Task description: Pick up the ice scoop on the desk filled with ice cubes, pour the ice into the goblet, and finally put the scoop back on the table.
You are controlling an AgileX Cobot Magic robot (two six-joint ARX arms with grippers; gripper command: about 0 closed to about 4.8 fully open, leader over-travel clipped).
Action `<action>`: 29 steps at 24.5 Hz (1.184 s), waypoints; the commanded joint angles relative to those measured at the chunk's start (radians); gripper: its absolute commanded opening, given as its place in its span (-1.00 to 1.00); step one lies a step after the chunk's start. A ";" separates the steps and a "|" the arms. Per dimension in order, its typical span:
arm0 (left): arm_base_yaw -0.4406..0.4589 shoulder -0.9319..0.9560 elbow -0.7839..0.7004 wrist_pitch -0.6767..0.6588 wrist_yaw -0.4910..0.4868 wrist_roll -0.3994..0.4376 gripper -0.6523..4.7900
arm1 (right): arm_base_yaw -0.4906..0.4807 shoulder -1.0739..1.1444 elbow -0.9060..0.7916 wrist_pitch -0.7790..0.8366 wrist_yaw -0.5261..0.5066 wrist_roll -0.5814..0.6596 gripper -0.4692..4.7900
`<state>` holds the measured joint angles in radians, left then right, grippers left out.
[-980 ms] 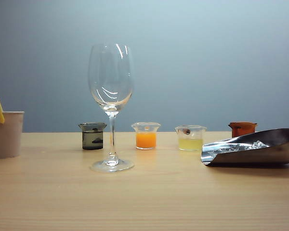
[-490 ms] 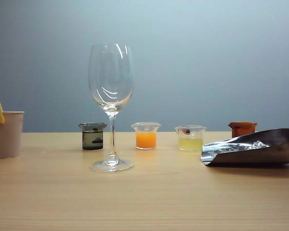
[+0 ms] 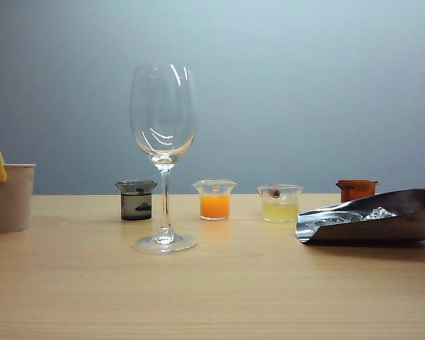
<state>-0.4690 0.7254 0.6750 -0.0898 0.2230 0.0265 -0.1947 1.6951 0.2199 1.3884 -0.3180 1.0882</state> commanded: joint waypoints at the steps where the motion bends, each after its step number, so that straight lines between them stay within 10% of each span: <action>1: -0.001 0.003 0.008 0.008 -0.002 0.004 -0.78 | 0.000 0.014 0.034 0.019 -0.003 0.005 0.77; 13: -0.001 0.011 0.008 0.008 -0.002 0.005 -0.78 | 0.000 0.061 0.085 -0.008 0.011 0.004 0.52; 19: -0.001 0.011 0.008 0.008 -0.002 0.005 -0.78 | 0.000 0.075 0.084 -0.007 0.022 0.004 -0.52; 29: -0.001 0.012 0.008 -0.019 -0.046 0.004 -0.78 | 0.000 0.074 0.084 0.012 0.029 0.028 -0.83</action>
<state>-0.4690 0.7364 0.6750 -0.0963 0.1925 0.0280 -0.1940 1.7714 0.3054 1.3827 -0.2989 1.1362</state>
